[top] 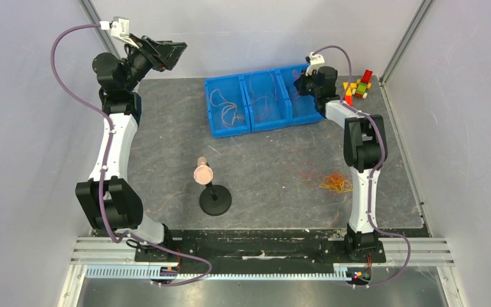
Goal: Untangle the cables
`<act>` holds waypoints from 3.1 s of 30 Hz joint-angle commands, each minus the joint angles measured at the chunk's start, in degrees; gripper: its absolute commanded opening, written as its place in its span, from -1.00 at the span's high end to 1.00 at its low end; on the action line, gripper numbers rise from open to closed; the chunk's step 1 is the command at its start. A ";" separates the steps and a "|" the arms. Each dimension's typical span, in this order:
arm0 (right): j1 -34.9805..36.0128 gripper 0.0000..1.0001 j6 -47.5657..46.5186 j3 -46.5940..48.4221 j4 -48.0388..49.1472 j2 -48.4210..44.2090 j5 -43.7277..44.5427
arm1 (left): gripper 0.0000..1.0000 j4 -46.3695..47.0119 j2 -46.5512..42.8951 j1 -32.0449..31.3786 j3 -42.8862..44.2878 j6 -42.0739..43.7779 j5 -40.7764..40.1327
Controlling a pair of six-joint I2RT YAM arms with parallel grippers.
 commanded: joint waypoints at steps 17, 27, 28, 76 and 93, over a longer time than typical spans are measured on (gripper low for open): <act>0.55 -0.52 -10.20 -1.58 -19.12 -14.23 -2.54 | -0.61 -5.11 -4.18 0.80 -1.36 1.71 0.92; -0.41 -0.60 -30.95 -8.02 -58.13 -30.51 -4.13 | -0.63 -31.18 -3.78 0.74 6.35 18.34 0.15; -0.73 -0.58 -33.45 -10.22 -62.26 -32.83 -3.88 | -0.63 -33.45 -4.53 0.65 6.44 20.40 0.18; -4.86 1.00 -23.00 -7.75 -58.21 -55.16 -28.10 | -0.68 -37.70 -13.01 -2.27 -0.82 26.52 2.29; -6.98 1.00 0.13 6.31 -29.74 -42.42 -16.89 | -0.69 -37.33 -11.70 -2.18 0.97 26.30 1.86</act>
